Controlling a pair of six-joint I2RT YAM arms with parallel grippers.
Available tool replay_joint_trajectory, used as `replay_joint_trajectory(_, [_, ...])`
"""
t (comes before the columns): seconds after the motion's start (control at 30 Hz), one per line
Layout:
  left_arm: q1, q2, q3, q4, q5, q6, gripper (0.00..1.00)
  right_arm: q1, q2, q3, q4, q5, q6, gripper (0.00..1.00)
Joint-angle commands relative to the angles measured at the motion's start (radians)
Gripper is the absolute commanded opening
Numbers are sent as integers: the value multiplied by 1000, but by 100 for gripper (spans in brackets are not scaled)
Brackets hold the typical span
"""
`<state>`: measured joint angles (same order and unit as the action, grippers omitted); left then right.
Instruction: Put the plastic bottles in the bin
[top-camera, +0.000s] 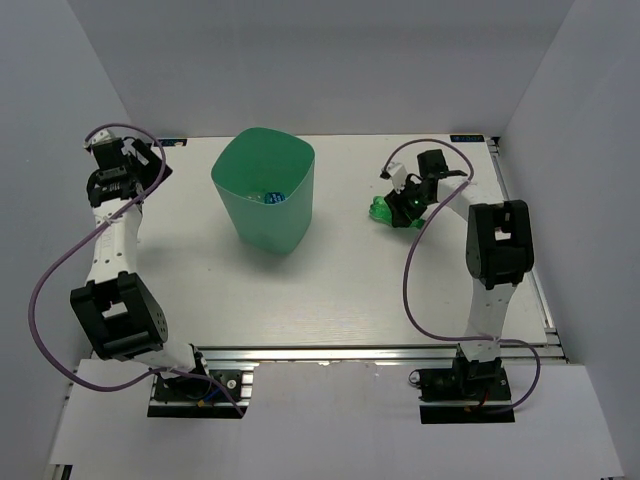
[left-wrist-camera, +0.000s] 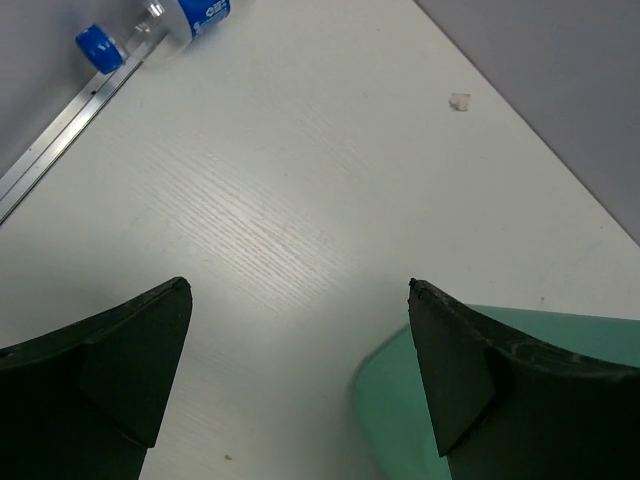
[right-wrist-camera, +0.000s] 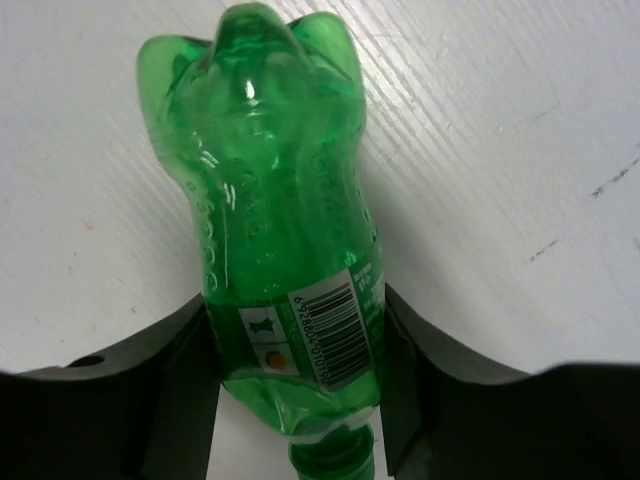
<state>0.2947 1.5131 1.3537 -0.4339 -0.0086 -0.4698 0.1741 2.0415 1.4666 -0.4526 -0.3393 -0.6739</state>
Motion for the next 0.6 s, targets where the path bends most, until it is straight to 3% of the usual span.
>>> replay_joint_trajectory(0.0, [7,-34,-16,43,26,42,98,-2,-39,49,6,-32,31,46])
replay_joint_trajectory(0.07, [9,-37,-42,55,22,48,98,-2,-75,60,0,-58,43,26])
replay_joint_trajectory(0.13, [12,-37,-59,72,44,43,98,7,-154,60,12,-79,72,20])
replay_joint_trajectory(0.3, [15,-33,-113,96,61,16,98,54,-407,40,126,-87,207,20])
replay_joint_trajectory(0.33, [15,-34,-120,110,68,14,98,95,-441,38,138,-83,232,24])
replay_joint_trajectory(0.4, [17,-34,-139,118,103,13,98,152,-541,17,201,-38,263,23])
replay_joint_trajectory(0.57, [20,-33,-165,141,114,-9,98,343,-623,-6,356,-41,356,30])
